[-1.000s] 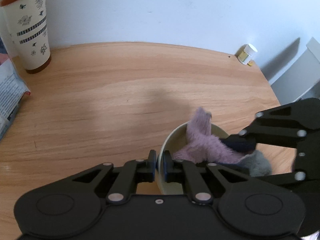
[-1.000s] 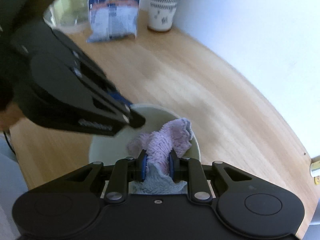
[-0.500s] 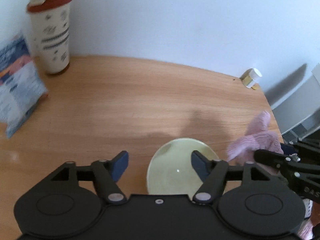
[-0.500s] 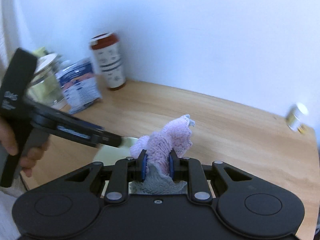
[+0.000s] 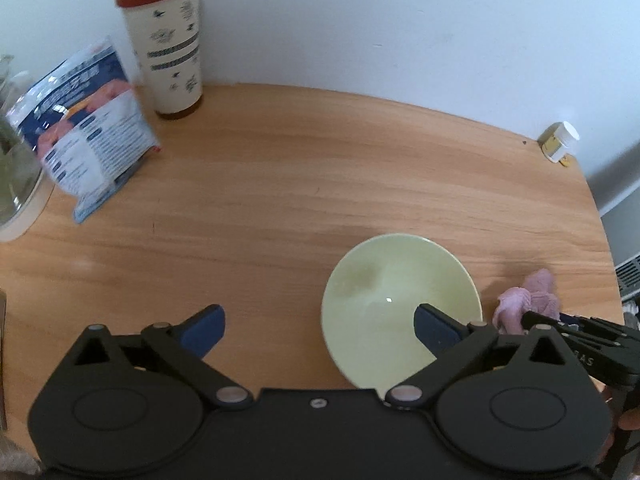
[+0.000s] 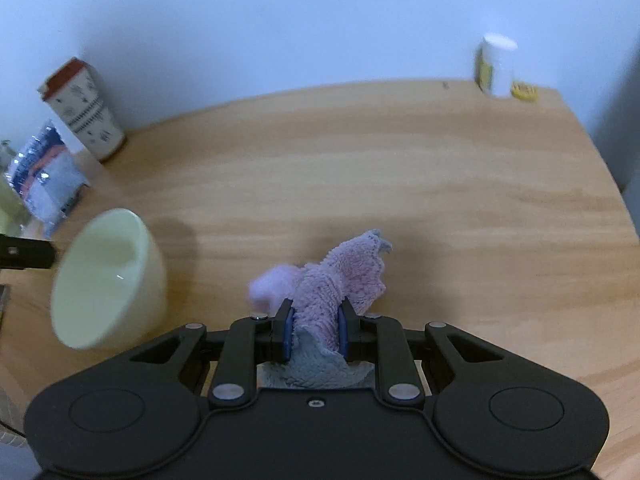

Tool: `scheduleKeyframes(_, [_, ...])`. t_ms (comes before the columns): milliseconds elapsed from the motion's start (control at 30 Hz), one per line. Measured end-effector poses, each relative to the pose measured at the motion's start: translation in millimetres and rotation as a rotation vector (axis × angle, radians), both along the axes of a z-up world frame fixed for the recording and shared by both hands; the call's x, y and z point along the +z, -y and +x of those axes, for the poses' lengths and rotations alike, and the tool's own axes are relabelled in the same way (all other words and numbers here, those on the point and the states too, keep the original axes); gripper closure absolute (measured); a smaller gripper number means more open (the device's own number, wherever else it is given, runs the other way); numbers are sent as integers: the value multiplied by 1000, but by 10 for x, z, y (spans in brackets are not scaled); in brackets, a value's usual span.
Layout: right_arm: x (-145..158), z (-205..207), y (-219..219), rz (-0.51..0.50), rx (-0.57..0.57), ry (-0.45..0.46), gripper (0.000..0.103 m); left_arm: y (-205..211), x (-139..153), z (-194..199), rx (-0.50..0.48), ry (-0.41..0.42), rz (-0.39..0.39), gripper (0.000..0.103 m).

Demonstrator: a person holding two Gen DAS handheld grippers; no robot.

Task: Clean bowl
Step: 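Set the bowl on the table with the left gripper and release it, then drop the pink cloth beside the bowl by opening the right gripper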

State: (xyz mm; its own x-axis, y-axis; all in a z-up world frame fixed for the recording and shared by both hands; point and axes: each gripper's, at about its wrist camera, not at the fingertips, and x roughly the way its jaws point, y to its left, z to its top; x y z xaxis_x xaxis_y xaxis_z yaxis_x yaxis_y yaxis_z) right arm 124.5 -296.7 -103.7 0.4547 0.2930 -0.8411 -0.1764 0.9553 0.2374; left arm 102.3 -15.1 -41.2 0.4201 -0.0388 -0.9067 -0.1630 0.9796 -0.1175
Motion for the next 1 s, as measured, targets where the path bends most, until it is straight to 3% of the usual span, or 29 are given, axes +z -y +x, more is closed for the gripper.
scheduleKeyframes(33, [-10, 4, -18, -4, -1, 3, 70, 13, 5, -24, 5, -1, -1, 0])
scheduleKeyframes(133, [-39, 11, -43, -28, -7, 7, 45, 64, 28, -107, 16, -9, -3, 0])
scheduleKeyframes(200, [-37, 0, -1, -45, -5, 8, 41, 122, 59, -176, 13, -11, 3, 0])
scheduleKeyframes(300, [61, -46, 24, -54, 27, 16, 25, 212, 114, -281, 4, 4, 21, 0])
scheduleKeyframes(433, [316, -243, -12, -50, 38, 48, 15, 279, 171, -364, -13, 39, 34, 0])
scheduleKeyframes(667, [789, -752, -252, -43, -44, 78, 11, 206, 353, -529, -41, 108, 91, 0])
scheduleKeyframes(767, [908, -971, -451, -143, -32, 165, 7, 194, 413, -626, -67, 131, 108, 0])
scheduleKeyframes(1000, [894, -1175, -634, -135, -50, 145, 7, 140, 458, -870, -119, 143, 121, 0])
